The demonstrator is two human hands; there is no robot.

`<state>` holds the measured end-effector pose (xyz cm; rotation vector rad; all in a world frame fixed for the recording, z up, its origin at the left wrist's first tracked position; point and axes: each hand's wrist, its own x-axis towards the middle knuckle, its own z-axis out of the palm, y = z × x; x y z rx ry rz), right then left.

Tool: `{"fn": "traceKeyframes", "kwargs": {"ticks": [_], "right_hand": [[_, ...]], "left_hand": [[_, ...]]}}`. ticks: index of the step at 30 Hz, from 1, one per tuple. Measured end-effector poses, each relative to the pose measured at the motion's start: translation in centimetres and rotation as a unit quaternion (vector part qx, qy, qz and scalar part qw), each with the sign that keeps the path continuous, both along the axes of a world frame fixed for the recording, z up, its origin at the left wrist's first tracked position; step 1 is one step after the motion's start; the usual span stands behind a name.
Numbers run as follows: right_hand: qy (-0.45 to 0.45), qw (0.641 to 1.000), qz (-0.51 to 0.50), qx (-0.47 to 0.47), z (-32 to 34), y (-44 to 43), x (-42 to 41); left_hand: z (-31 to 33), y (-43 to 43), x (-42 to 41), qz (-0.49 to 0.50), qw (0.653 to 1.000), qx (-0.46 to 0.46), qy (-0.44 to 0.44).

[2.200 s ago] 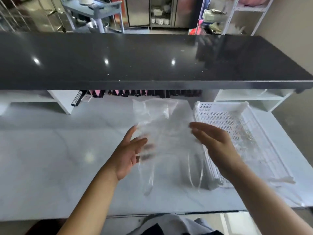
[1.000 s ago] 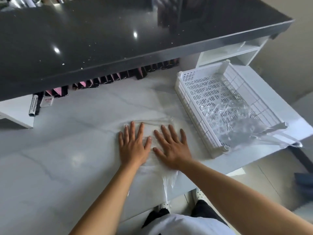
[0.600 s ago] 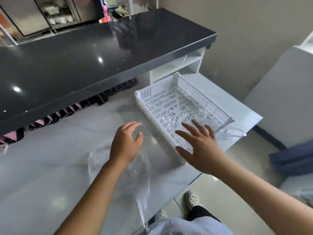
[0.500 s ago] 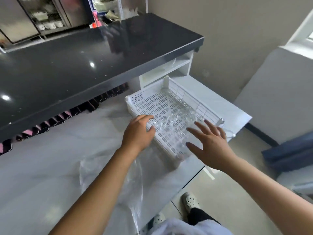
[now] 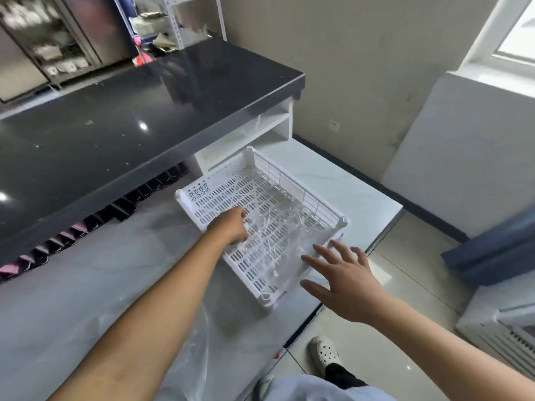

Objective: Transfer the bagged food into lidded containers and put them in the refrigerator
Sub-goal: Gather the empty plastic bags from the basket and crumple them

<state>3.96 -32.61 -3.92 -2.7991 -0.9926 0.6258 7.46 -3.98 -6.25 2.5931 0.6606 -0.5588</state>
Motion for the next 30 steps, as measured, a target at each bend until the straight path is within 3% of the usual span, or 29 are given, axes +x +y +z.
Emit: {"fn": "traceKeyframes", "kwargs": {"ticks": [4, 8, 14, 16, 19, 22, 27, 30], "right_hand": [[0.006, 0.996, 0.022, 0.090, 3.4, -0.1, 3.0], [0.011, 0.968, 0.034, 0.249, 7.4, 1.2, 7.7], [0.035, 0.956, 0.187, 0.223, 15.3, 9.0, 12.1], [0.094, 0.944, 0.211, 0.235, 16.9, 11.8, 12.1], [0.196, 0.915, 0.199, 0.292, 17.1, 15.4, 10.9], [0.254, 0.895, 0.180, 0.321, 14.9, 18.4, 8.6], [0.344, 0.880, 0.173, 0.279, 11.2, 23.1, 4.2], [0.392, 0.882, 0.113, 0.237, 8.7, 26.3, 1.1]], "left_hand": [[3.0, 0.3, -0.5, 0.061, 0.988, -0.100, -0.101], [8.6, -0.7, -3.9, 0.090, 0.929, -0.298, -0.197], [16.3, -0.8, -8.6, 0.103, 0.880, -0.384, -0.258], [17.8, -0.1, -10.0, 0.138, 0.869, -0.373, -0.295], [18.2, 1.7, -12.5, 0.224, 0.857, -0.252, -0.389], [17.3, 2.7, -16.8, 0.333, 0.808, -0.162, -0.458], [12.4, 1.6, -26.9, 0.482, 0.751, -0.123, -0.434], [9.5, -0.7, -32.0, 0.551, 0.727, -0.078, -0.402]]}}
